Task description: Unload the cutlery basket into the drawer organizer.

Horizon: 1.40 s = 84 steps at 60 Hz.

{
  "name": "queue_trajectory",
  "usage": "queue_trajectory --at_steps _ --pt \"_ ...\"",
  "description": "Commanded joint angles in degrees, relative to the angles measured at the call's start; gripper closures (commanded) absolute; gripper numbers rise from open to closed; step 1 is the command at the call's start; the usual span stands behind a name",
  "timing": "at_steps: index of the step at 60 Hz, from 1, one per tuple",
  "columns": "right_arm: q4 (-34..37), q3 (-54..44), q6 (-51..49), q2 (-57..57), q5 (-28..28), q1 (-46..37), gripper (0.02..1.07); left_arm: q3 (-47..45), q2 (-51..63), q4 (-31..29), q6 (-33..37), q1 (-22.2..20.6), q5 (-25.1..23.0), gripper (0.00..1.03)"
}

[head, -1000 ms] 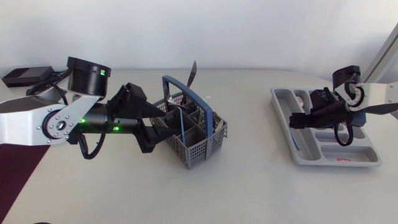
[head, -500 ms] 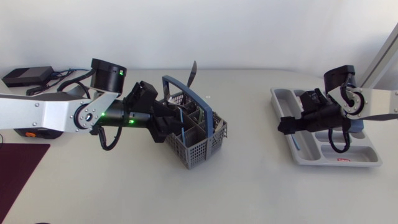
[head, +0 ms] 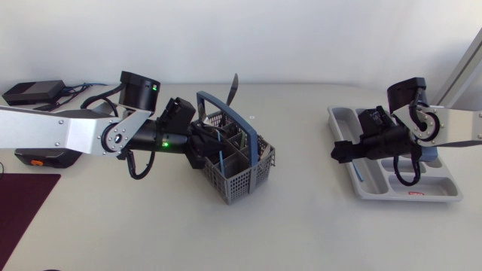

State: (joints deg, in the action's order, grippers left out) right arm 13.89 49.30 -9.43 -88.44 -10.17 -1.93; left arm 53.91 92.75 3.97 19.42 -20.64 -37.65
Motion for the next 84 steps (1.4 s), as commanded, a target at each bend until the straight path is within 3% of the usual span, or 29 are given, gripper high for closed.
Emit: queue_trajectory --at_steps 1,24,36,52,67,77,84 --pt "-0.3 -1.8 1.1 1.2 0.2 0.7 0.17 0.8 0.5 -0.1 -1.5 1.1 -1.7 1.0" --pt "0.4 -3.9 1.7 5.9 0.4 3.3 0.17 -3.5 -13.6 0.3 -1.8 1.5 -2.0 1.0" --pt "0.5 -5.6 1.4 11.4 0.2 5.9 0.17 -3.5 -23.4 -0.6 -2.1 1.1 0.2 1.0" --pt "-0.2 -8.3 0.6 23.6 -0.5 13.5 0.17 -1.7 -32.9 -1.3 -9.4 0.3 2.1 1.0" --pt "0.5 -8.1 2.5 32.0 -6.3 18.3 0.15 -0.2 -30.4 -2.7 -18.6 -2.9 -0.6 1.0" --pt "1.4 -7.8 3.0 33.2 -6.5 22.9 0.15 1.8 -24.7 -4.1 -22.8 -3.4 -5.4 1.0" --pt "1.5 -8.1 3.5 33.1 -6.6 27.1 0.16 2.8 -21.0 -4.7 -23.9 -5.5 -6.1 1.0"
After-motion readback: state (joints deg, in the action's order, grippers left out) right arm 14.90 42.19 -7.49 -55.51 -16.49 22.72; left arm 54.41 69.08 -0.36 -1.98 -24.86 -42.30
